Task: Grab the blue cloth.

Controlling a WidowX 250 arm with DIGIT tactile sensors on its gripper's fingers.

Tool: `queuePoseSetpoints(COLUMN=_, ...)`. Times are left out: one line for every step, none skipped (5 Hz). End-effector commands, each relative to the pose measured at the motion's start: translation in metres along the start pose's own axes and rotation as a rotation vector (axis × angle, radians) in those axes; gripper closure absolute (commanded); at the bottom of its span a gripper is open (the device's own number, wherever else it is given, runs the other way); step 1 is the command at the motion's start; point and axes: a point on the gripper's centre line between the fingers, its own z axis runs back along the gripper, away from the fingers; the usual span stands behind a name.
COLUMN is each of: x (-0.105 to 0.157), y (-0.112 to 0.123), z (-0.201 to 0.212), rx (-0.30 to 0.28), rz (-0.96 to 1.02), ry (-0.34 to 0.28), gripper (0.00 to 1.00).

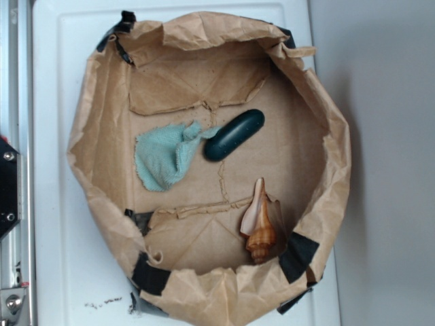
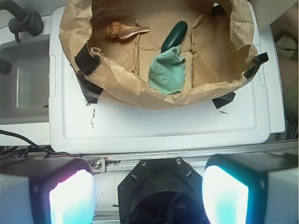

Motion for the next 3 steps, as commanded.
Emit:
queuePoseSetpoints(x=0.0, y=0.0, z=0.0, rx=0.0, rz=0.0, ry=0.0, gripper=0.0)
queuePoseSetpoints(x=0.006, y=-0.022, z=-0.006, rx=0.017, rz=0.06, ry=-0.017, gripper=0.0)
queuePoseSetpoints(x=0.026, y=-0.023, z=-0.009, rx=0.029, rz=0.101, ry=-0.021, gripper=0.0)
